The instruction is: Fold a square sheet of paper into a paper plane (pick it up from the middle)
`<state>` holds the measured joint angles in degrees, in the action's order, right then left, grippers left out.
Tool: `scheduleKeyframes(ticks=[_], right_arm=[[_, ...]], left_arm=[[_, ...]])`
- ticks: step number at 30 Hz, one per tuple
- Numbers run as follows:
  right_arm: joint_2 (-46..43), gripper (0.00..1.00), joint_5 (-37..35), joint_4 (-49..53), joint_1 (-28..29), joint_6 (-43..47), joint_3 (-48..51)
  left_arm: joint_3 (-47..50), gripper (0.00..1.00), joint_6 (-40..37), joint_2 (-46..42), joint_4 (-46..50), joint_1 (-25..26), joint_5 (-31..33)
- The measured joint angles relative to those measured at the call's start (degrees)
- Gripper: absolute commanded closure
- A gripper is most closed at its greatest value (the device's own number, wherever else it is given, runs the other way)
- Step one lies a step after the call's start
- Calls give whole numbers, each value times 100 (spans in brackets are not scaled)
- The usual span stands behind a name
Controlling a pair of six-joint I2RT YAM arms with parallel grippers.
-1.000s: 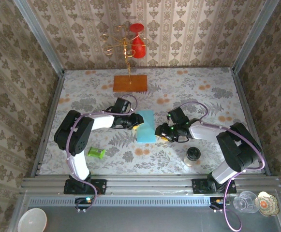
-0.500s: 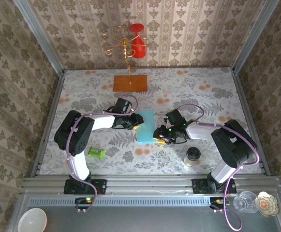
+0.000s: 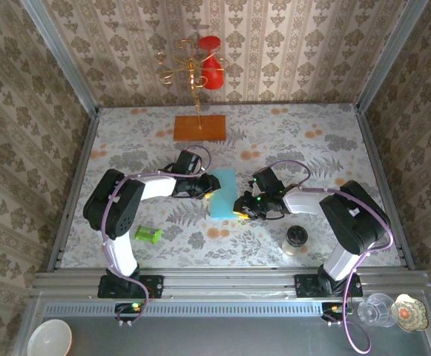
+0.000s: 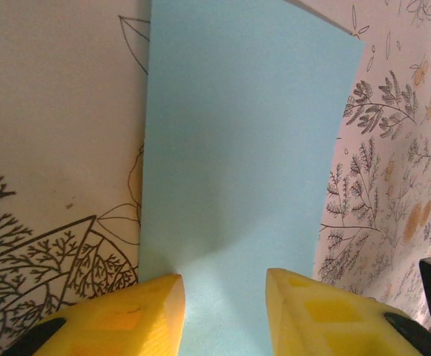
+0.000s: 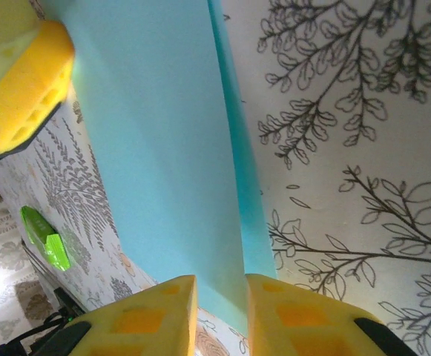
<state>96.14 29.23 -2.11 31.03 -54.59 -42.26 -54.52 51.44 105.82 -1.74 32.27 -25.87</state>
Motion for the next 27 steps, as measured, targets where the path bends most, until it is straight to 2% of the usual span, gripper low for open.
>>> scheduleKeyframes(ticks=[10,16,21,27], right_arm=[[28,81,-4,-118,0,-98,0],[68,95,-13,-109,0,-129,0],[68,100,-33,59,0,-50,0],[-116,100,-50,387,0,127,90]], left_arm=[[0,63,0,0,0,0,-2],[0,63,-2,0,-28,0,-50],[-11,62,-192,-70,90,83,-57],[-31,70,-424,-203,304,170,-11]])
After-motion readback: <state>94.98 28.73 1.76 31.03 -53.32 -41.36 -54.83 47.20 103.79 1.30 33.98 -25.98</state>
